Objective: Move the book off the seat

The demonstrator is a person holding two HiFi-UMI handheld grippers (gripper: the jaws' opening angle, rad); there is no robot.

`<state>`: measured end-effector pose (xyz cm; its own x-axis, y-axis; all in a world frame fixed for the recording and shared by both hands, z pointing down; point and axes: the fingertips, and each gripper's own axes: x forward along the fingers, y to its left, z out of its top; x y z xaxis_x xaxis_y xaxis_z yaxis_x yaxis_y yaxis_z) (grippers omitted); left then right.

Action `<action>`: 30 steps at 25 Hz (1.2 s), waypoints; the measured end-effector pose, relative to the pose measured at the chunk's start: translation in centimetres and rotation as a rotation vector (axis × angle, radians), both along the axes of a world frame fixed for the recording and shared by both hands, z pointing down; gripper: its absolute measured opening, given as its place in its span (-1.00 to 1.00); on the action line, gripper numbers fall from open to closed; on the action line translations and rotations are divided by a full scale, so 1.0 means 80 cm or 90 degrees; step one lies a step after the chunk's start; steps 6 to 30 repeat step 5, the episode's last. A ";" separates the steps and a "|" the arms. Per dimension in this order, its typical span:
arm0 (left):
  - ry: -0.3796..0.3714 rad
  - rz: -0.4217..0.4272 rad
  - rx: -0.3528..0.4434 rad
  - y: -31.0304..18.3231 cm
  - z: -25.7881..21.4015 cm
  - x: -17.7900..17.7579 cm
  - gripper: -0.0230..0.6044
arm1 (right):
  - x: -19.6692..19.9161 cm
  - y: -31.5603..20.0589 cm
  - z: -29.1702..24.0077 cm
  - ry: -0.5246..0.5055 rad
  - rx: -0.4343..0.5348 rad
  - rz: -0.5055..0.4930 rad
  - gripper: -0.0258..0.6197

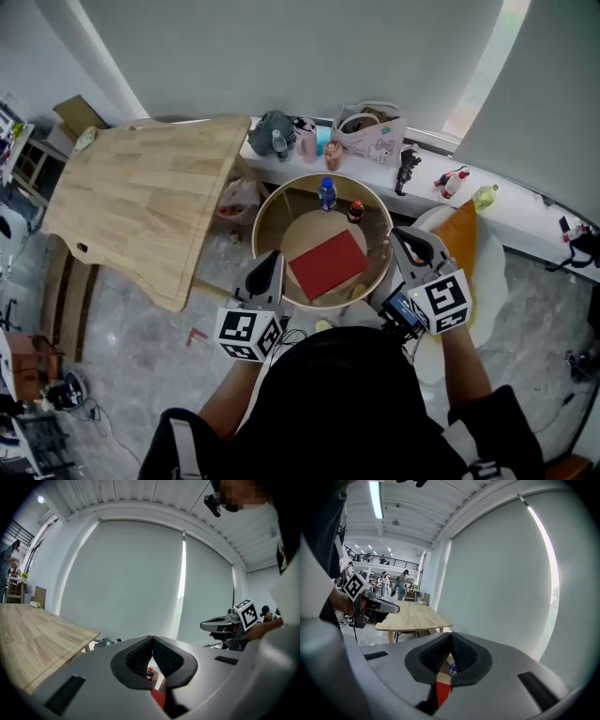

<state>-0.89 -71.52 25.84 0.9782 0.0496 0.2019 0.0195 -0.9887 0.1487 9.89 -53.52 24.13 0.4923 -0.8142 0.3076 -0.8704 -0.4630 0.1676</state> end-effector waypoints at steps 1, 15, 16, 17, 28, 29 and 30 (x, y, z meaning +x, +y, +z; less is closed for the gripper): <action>0.000 0.002 0.000 0.001 0.000 0.001 -0.89 | 0.000 -0.001 0.001 0.000 -0.001 -0.001 -0.88; -0.001 0.007 -0.002 0.001 0.001 0.009 -0.88 | 0.004 -0.005 0.005 -0.004 -0.003 -0.001 -0.88; -0.001 0.007 -0.002 0.001 0.001 0.009 -0.88 | 0.004 -0.005 0.005 -0.004 -0.003 -0.001 -0.88; -0.001 0.007 -0.002 0.001 0.001 0.009 -0.88 | 0.004 -0.005 0.005 -0.004 -0.003 -0.001 -0.88; -0.001 0.007 -0.002 0.001 0.001 0.009 -0.88 | 0.004 -0.005 0.005 -0.004 -0.003 -0.001 -0.88; -0.001 0.007 -0.002 0.001 0.001 0.009 -0.88 | 0.004 -0.005 0.005 -0.004 -0.003 -0.001 -0.88; -0.001 0.007 -0.002 0.001 0.001 0.009 -0.88 | 0.004 -0.005 0.005 -0.004 -0.003 -0.001 -0.88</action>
